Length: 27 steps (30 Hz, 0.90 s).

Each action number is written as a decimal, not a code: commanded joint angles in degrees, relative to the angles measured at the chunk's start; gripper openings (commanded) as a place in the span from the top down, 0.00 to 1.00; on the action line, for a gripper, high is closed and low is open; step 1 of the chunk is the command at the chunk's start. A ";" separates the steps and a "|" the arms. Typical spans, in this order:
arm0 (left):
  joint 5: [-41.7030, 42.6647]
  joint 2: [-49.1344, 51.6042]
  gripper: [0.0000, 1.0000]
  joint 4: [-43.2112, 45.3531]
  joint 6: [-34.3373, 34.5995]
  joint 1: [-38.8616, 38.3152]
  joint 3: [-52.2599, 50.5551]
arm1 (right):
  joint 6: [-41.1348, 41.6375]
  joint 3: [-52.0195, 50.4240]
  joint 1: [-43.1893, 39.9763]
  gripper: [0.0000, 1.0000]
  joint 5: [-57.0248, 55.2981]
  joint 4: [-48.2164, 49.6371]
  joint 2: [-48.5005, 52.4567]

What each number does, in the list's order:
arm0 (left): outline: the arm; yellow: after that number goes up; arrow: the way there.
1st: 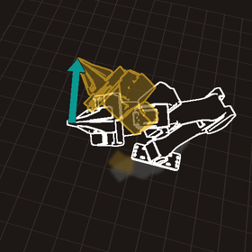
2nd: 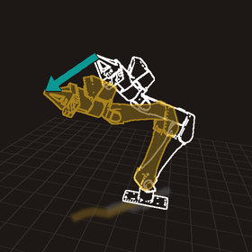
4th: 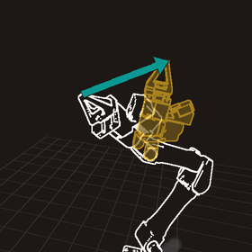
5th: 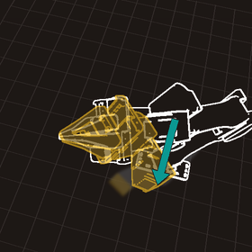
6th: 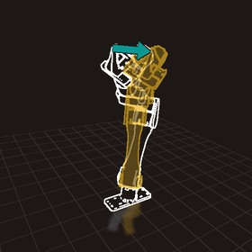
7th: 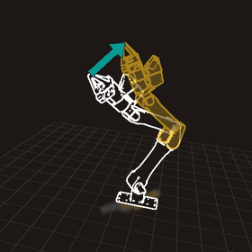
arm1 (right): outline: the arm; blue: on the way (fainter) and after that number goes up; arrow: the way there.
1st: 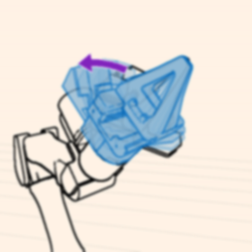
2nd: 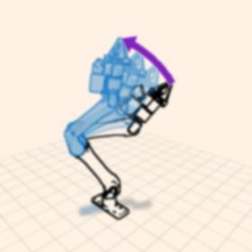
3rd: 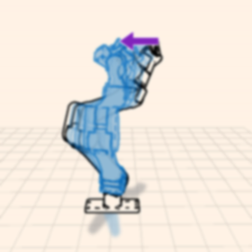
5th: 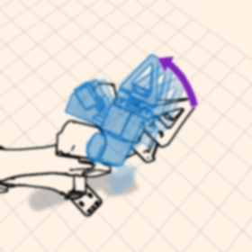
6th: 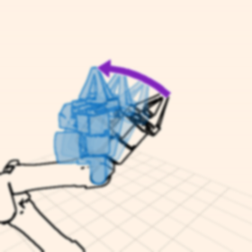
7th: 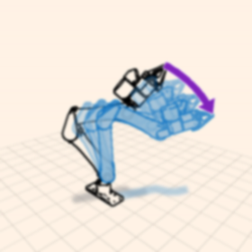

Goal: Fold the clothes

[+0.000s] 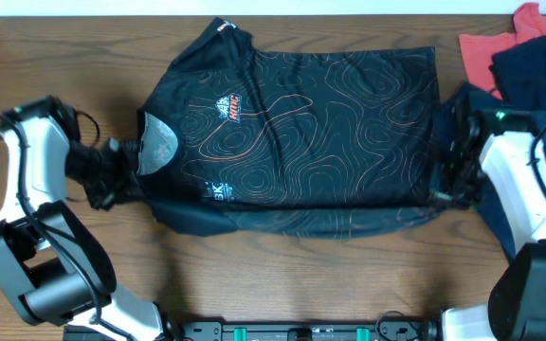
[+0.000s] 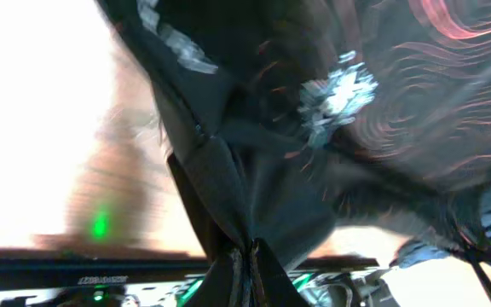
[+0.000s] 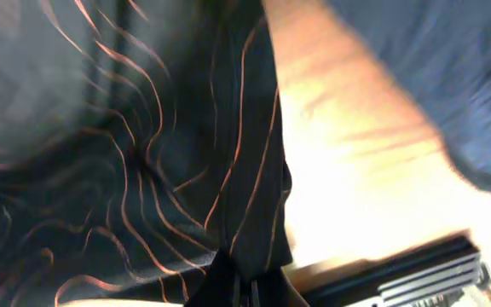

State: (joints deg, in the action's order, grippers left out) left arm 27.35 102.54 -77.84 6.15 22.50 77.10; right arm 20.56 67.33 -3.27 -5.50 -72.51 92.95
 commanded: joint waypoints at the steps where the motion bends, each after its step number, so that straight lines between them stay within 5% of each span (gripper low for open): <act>1: -2.64 -5.33 0.94 0.68 0.52 0.35 -4.20 | 1.31 -4.59 -0.79 0.99 2.08 1.18 -0.92; 12: -6.47 -17.53 0.94 6.88 5.81 0.28 -9.29 | 1.03 -9.35 -0.79 0.99 2.60 12.20 -5.77; 27: -1.84 -13.51 0.93 35.30 12.66 -0.61 -9.29 | 0.17 -9.38 -0.79 0.99 5.14 40.35 -5.07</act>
State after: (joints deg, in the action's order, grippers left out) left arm 25.28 87.72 -44.62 16.69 22.41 67.90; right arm 20.97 57.84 -3.25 -0.73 -33.39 87.99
